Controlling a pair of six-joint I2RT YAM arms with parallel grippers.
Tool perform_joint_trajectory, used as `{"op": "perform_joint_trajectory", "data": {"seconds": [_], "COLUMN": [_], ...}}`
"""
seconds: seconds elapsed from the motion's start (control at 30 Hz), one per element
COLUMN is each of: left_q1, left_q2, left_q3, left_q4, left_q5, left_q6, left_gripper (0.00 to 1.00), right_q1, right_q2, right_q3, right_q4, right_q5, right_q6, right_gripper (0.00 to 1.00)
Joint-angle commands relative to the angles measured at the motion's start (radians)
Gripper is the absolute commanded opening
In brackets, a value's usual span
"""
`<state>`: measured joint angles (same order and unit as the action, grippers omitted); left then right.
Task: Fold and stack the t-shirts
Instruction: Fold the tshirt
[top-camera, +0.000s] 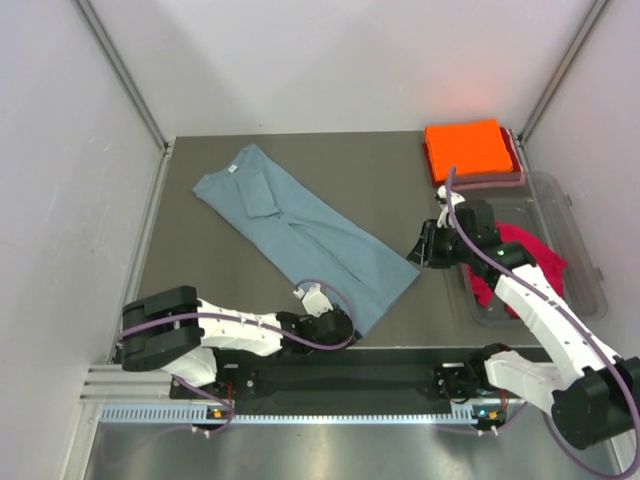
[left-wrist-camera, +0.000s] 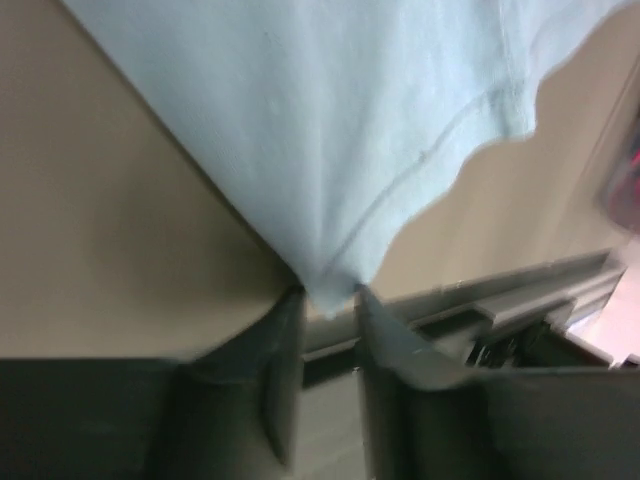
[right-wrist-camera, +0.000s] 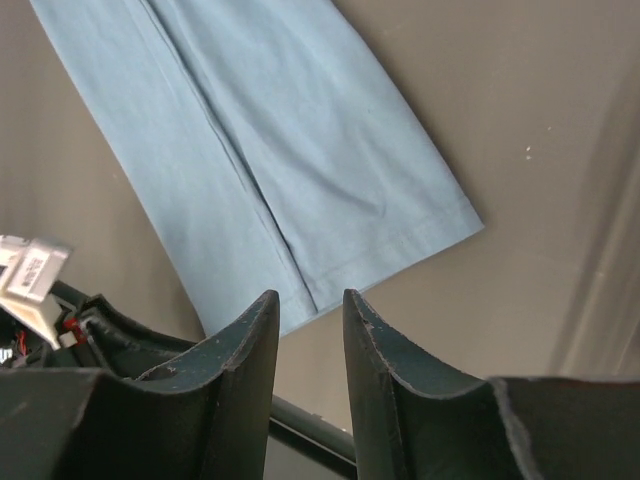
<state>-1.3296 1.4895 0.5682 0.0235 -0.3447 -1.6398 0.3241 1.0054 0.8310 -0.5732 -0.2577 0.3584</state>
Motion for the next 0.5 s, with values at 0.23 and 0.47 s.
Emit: {"op": "perform_joint_trajectory", "data": {"seconds": [0.23,0.47], "left_q1": [0.047,0.618], "left_q2": [-0.208,-0.488], "left_q3": [0.217,0.197], "left_q4": [-0.529,-0.484], "left_q5": [-0.181,-0.030], "left_q6": [0.128,0.517], "left_gripper": [0.56,0.53], "right_q1": [-0.011,-0.013], "right_q2": [0.039,0.045], "right_q3": [0.017,0.019], "right_q4": [0.016,0.065], "right_q5": [-0.032,-0.063], "right_q6": [-0.024,0.001], "right_gripper": [0.34,0.34]}}
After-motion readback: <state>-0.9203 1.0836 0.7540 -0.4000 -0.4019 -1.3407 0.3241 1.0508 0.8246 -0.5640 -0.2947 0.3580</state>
